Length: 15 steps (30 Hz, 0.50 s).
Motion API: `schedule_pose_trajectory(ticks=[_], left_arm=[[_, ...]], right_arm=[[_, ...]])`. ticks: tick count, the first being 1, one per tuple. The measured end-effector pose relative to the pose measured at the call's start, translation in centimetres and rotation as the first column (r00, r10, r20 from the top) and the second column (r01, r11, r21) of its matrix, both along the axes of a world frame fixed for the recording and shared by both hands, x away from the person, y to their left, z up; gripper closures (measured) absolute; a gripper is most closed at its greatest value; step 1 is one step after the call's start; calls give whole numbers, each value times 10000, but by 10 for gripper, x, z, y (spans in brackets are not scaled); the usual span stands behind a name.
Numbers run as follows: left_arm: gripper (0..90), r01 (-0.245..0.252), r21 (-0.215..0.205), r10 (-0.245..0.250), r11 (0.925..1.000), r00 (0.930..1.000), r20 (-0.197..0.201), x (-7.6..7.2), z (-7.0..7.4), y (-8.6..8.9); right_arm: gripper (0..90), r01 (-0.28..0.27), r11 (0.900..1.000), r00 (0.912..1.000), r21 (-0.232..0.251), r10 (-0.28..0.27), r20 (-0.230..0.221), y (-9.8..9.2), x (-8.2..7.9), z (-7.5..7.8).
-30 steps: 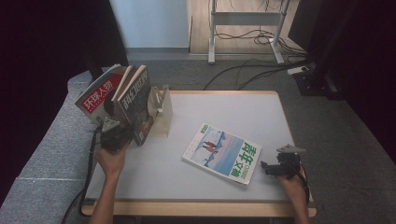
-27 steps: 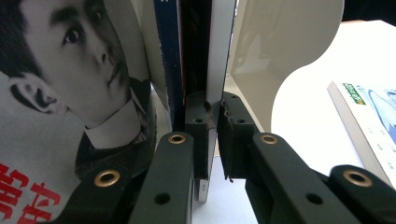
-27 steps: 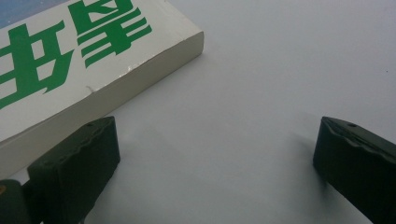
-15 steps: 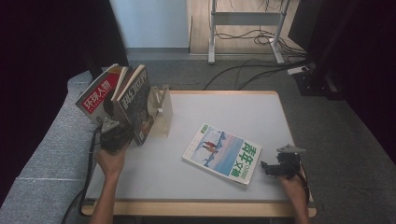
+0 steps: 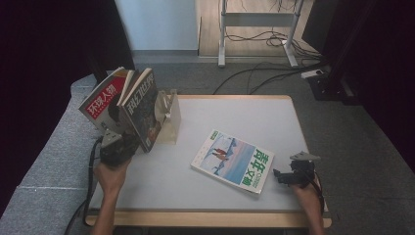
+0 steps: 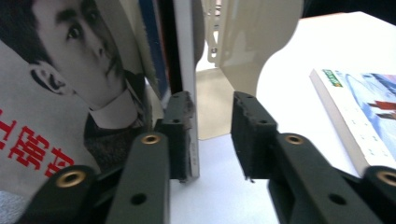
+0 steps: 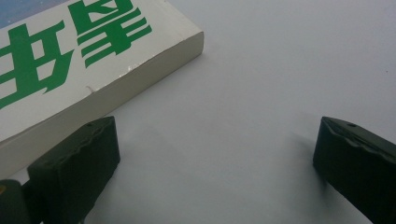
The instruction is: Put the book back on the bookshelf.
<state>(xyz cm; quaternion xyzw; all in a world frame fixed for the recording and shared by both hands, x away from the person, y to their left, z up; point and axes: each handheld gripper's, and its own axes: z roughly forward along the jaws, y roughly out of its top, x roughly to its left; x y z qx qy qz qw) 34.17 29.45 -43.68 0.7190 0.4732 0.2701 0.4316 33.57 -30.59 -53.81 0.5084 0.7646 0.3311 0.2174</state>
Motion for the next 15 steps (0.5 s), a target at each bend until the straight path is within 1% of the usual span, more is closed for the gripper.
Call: schedule_pose_trajectory(ticks=[2,4,6,8,11,12,13,14,15], left_arm=[[602,112,34,-112,9999,9999,4,-3,0,-1],[556,325,19,-325,9995,9995,0,-6,0,-2],[500,731,91,-730,9973,9973,-22,-8,-2,-4],[436,1187,163,-1183,9928,9927,-214,-9,-4,-7],[350,1626,250,-1611,9864,9855,-532,-9,-10,-12],[321,1773,180,-1760,9840,9825,-610,-9,-13,-14],[291,1773,180,-1760,9840,9825,-610,-9,-13,-14],[257,2081,30,-2071,9781,9747,-840,-9,-16,-17],[241,2238,-55,-2233,9746,9704,-918,-10,-18,-18]], right_arm=[[1,2,10000,10000,0,-2,2,0,0,0],[1,2,10000,10000,-2,-2,2,0,0,0],[1,2,10000,10000,-1,-2,3,0,0,0],[1,2,10000,10000,0,-2,3,0,0,0],[1,2,10000,10000,-1,-2,-3,0,0,0],[1,-1,10000,10000,-8,1,6,0,0,0],[1,-1,10000,10000,-8,1,6,0,0,0],[1,1,10000,10000,-9,-1,6,0,0,0],[1,6,10000,10000,-6,-6,1,0,0,0]])
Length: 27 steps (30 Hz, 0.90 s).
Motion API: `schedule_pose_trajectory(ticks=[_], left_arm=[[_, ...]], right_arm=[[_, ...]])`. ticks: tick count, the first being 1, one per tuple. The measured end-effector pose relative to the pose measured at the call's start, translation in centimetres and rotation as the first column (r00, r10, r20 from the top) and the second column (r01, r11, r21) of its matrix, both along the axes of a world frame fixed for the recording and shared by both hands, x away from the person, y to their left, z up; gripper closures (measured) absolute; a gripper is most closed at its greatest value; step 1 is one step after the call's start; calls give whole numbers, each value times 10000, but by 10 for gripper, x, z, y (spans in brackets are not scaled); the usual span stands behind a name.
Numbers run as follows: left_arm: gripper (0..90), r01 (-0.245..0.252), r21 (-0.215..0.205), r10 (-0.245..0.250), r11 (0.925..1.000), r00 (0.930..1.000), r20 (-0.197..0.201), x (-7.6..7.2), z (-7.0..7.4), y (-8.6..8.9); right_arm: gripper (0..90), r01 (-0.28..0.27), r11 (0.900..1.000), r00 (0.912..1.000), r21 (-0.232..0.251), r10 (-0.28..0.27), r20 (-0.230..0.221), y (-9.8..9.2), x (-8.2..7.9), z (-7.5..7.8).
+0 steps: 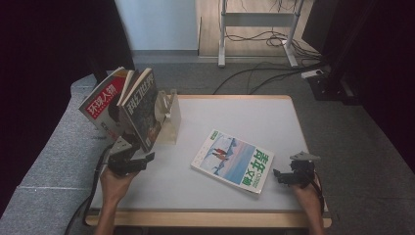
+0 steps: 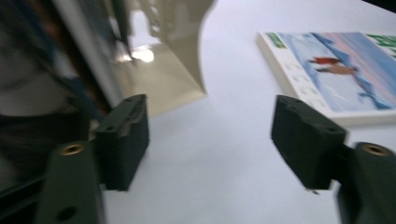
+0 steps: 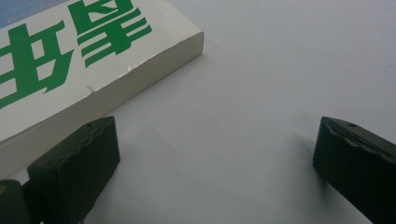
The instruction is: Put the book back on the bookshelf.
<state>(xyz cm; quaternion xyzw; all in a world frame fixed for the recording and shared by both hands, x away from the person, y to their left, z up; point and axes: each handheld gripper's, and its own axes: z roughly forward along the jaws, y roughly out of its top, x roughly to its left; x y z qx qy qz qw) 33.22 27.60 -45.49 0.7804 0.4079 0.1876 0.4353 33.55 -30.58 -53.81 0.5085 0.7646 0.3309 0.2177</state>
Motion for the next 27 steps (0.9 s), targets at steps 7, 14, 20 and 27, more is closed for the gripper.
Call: schedule_pose_trajectory(ticks=[7,14,20,27], left_arm=[[109,757,534,-733,9957,9963,-452,-4,-14,-20],[5,1478,820,-1414,9856,9868,-790,-2,-33,-39],[0,1911,1105,-1796,9753,9780,-1064,1,-49,-50],[0,2226,1713,-1943,9597,9666,-1674,6,-69,-61]], right_arm=[[2,2,10000,10000,-10,-2,5,0,0,0],[2,4,10000,10000,-8,-4,5,0,0,0],[2,6,10000,10000,-1,-6,2,0,0,0],[1,0,10000,10000,-8,0,9,0,0,0]])
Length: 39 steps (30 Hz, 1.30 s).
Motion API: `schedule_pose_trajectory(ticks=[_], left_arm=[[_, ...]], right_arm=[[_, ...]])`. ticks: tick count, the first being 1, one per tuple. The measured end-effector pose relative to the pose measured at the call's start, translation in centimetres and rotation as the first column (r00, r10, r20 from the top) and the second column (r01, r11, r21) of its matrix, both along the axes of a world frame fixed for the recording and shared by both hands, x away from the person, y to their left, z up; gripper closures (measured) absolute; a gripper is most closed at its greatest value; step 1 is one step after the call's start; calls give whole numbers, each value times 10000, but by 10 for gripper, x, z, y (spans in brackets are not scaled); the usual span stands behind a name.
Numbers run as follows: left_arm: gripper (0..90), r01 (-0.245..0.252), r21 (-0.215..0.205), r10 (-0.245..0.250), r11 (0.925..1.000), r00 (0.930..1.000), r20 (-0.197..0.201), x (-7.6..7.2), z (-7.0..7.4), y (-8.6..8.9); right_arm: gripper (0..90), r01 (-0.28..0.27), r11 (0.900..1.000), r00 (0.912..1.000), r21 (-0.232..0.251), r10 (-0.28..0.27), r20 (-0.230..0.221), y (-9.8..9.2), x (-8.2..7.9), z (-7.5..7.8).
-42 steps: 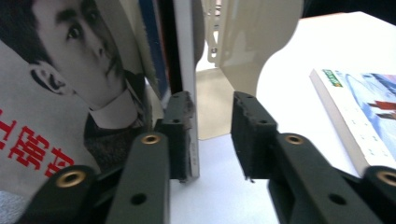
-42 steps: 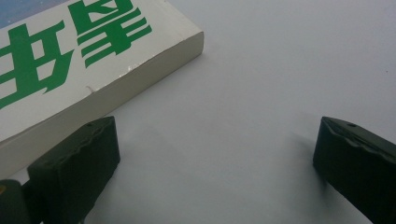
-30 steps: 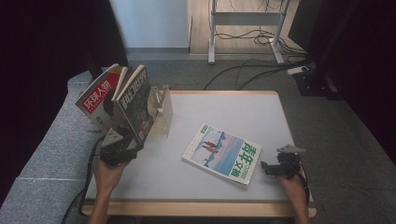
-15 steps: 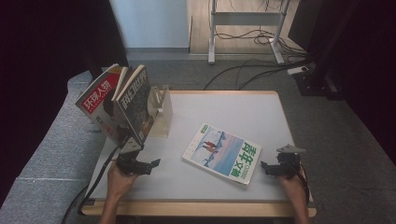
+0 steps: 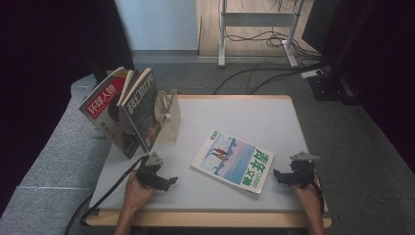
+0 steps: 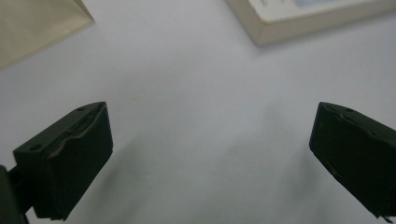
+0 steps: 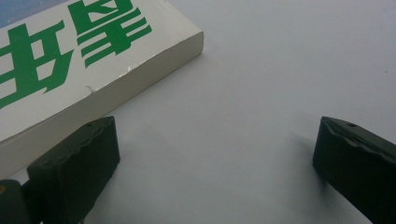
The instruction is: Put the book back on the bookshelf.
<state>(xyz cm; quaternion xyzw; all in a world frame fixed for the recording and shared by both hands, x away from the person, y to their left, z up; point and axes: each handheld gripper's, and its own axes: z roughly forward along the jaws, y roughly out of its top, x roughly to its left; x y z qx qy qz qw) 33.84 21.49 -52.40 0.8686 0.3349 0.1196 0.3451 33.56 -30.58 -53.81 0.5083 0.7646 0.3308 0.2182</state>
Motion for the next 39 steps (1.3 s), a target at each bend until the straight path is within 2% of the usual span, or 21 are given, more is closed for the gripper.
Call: schedule_pose_trajectory(ticks=[2,23,29,31,39], left_arm=[[0,-12,283,14,9996,10000,-97,1,-4,-3],[0,-39,281,42,9996,10000,-82,1,-5,-3],[0,-47,277,50,9996,9999,-96,1,-5,-3],[0,-53,277,56,9996,9999,-102,1,-5,-3],[0,-61,253,64,9997,9999,-120,2,-5,-3]], right_arm=[[1,5,10000,10000,8,-5,-10,0,0,0],[1,-17,10000,10000,39,17,-36,0,0,0],[0,-132,9998,9999,134,134,-81,-1,0,1],[0,-305,9990,9995,319,308,-98,-1,1,2],[0,-697,9964,9970,481,681,357,4,4,18]])
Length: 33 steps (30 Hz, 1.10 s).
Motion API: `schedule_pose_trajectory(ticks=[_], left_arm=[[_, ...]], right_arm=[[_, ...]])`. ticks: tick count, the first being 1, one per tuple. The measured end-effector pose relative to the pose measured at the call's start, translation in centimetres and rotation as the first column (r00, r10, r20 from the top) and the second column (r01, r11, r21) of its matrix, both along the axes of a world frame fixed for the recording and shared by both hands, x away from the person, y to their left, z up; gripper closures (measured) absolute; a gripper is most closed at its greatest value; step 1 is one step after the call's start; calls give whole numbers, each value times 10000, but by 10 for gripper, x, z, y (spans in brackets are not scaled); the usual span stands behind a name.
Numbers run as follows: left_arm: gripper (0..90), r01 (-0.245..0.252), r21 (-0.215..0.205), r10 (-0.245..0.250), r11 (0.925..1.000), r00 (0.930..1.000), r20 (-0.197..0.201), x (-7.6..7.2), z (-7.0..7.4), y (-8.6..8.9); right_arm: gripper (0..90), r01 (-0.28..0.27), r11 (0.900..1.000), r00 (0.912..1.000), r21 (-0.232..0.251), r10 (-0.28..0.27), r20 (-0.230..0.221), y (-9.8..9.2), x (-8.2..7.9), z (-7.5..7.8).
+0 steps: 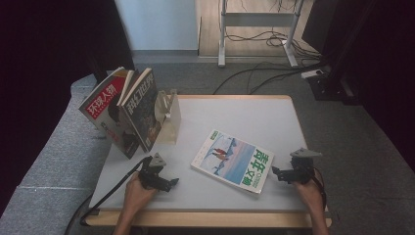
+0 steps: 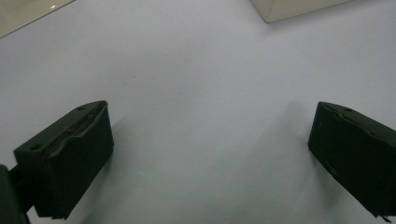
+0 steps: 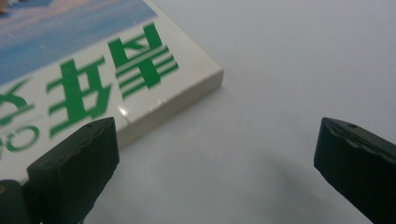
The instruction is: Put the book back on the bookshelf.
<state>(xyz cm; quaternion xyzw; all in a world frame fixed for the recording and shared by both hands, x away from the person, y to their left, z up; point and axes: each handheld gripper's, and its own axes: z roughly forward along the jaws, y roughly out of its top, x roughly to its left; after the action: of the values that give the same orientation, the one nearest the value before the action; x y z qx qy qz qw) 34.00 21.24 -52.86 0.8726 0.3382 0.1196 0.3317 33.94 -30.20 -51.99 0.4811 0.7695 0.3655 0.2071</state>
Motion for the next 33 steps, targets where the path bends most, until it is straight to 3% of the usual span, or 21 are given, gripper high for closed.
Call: schedule_pose_trajectory(ticks=[3,7,10,16,20,25,27,29,31,33], left_arm=[[0,17,-143,-18,9999,10000,-54,1,1,0],[18,221,-769,-251,9968,9990,-383,6,4,-1],[12,451,-664,-477,9968,9981,-379,9,7,-7],[0,1199,-405,-1205,9920,9926,-148,16,18,-36],[0,1404,-506,-1416,9888,9897,-205,25,21,-48],[0,1556,-187,-1560,9876,9875,-231,37,20,-62],[0,1661,-376,-1672,9854,9855,-287,41,20,-68],[0,1738,-248,-1743,9845,9845,-194,43,20,-74],[13,1789,-534,-1803,9824,9834,-212,46,19,-76],[11,1817,-409,-1831,9825,9825,-353,48,18,-80]], right_arm=[[0,-301,9995,9995,-21,301,38,7,3,4],[0,-608,9981,9981,-43,608,44,19,9,5],[0,-721,9974,9974,24,721,88,24,12,6],[0,-990,9951,9951,7,990,39,36,19,5],[0,-1030,9947,9946,67,1031,-133,36,25,1],[0,-1135,9932,9929,276,1144,-330,35,32,-6],[0,-1192,9924,9923,314,1201,-290,36,33,-7],[0,-1273,9913,9912,345,1284,-328,36,36,-7],[0,-1358,9900,9898,373,1372,-377,36,38,-7],[0,-1385,9892,9889,486,1408,-473,36,40,-8]])
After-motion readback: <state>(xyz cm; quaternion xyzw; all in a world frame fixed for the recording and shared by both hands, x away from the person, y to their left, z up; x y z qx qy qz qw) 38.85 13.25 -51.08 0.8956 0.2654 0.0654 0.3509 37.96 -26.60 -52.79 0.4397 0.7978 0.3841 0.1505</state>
